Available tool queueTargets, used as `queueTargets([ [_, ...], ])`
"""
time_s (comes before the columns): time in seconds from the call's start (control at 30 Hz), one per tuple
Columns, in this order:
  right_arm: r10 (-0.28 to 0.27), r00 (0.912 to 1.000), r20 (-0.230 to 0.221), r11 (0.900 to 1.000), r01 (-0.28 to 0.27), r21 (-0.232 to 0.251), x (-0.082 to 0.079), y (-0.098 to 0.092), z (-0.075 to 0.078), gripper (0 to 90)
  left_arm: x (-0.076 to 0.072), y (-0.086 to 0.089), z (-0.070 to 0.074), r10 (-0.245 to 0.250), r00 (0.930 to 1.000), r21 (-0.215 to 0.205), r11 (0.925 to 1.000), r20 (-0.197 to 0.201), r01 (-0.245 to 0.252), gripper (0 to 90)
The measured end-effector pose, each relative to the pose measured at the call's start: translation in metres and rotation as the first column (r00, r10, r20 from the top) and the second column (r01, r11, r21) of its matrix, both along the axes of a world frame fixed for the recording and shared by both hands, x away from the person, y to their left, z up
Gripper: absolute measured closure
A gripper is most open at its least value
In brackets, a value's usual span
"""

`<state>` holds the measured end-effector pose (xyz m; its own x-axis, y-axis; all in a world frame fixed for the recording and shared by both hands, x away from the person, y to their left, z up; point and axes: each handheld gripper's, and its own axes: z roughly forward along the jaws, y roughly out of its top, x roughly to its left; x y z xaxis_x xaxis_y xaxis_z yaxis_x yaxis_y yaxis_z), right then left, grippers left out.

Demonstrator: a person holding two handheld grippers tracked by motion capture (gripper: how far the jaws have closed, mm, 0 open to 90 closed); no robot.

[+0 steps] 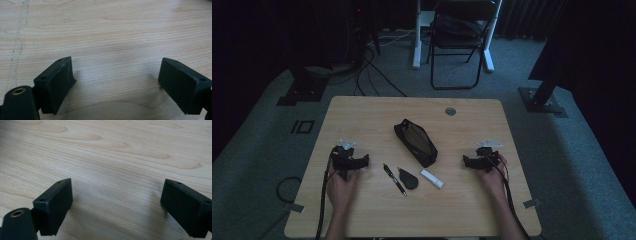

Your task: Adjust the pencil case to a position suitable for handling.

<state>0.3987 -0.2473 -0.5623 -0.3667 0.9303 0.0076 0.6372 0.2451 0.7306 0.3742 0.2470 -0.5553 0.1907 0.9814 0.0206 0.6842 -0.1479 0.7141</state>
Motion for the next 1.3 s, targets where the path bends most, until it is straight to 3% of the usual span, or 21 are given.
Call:
queueTargets([
  [0.43,0.028,0.9996,0.003,1.000,-0.028,0.000,-0.005,0.000,0.000,11.6,-0.001,-0.001,0.000,0.009,1.0000,0.001,1.0000,0.001,-0.009,13.0],
  [0.7,0.031,0.9995,0.006,1.000,-0.031,0.006,-0.010,0.002,0.004,22.0,-0.001,-0.001,0.000,0.009,1.0000,0.001,1.0000,0.001,-0.009,13.1],
  [1.03,0.068,0.9928,0.099,0.996,-0.072,0.042,-0.023,0.016,0.026,24.2,-0.001,-0.001,0.000,0.009,1.0000,0.001,1.0000,0.001,-0.009,13.0],
  [1.3,0.107,0.9850,0.135,0.992,-0.114,0.048,-0.031,0.030,0.037,25.8,-0.001,-0.001,0.000,0.009,1.0000,0.001,1.0000,0.001,-0.009,13.0],
])
